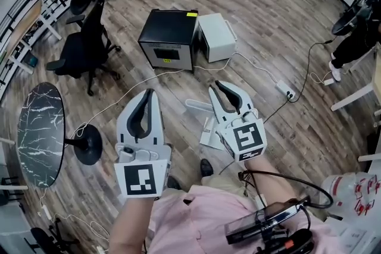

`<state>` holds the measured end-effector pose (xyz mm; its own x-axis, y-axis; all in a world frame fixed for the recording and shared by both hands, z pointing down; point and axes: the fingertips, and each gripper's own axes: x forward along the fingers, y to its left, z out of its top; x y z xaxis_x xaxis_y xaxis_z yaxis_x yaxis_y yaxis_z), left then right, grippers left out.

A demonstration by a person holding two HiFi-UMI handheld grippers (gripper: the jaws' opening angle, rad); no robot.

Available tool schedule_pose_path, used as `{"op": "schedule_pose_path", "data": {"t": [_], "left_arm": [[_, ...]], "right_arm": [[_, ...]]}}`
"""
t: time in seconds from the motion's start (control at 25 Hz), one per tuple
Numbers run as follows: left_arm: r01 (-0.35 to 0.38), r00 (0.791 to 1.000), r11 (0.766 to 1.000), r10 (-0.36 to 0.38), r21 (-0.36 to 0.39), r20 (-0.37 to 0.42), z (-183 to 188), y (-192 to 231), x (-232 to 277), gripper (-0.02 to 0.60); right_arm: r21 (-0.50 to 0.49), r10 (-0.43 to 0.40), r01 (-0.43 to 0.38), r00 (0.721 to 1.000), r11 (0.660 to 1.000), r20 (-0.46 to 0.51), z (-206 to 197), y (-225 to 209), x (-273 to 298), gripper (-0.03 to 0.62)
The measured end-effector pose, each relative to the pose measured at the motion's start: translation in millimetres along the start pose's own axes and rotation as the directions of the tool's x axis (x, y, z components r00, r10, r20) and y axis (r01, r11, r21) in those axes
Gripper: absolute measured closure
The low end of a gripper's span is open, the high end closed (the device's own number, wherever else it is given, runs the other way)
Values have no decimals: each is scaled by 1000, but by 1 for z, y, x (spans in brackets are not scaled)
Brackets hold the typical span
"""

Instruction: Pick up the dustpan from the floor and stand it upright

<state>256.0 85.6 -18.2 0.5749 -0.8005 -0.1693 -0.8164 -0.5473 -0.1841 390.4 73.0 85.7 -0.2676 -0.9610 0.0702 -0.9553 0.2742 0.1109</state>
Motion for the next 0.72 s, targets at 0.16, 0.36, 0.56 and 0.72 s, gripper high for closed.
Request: {"op": "schedule_pose_path", "data": {"t": [0.16,0.36,0.56,0.72], "left_arm": [[1,1000,1000,-1,-3,22,16,-1,6,566],[8,999,1000,-9,17,40,23,-2,3,566],[17,999,1000,-17,5,32,19,-7,3,567],[22,999,1000,-22,1,33,20,-11,4,566]], "right_arm": [[-26,-8,9,998,1000,61,28,9,2,592],[-30,-30,33,996,999,90,39,6,-1,594],[-32,-52,55,996,998,78,38,-1,-5,594],[-45,-55,60,994,997,93,42,-4,-6,594]]}}
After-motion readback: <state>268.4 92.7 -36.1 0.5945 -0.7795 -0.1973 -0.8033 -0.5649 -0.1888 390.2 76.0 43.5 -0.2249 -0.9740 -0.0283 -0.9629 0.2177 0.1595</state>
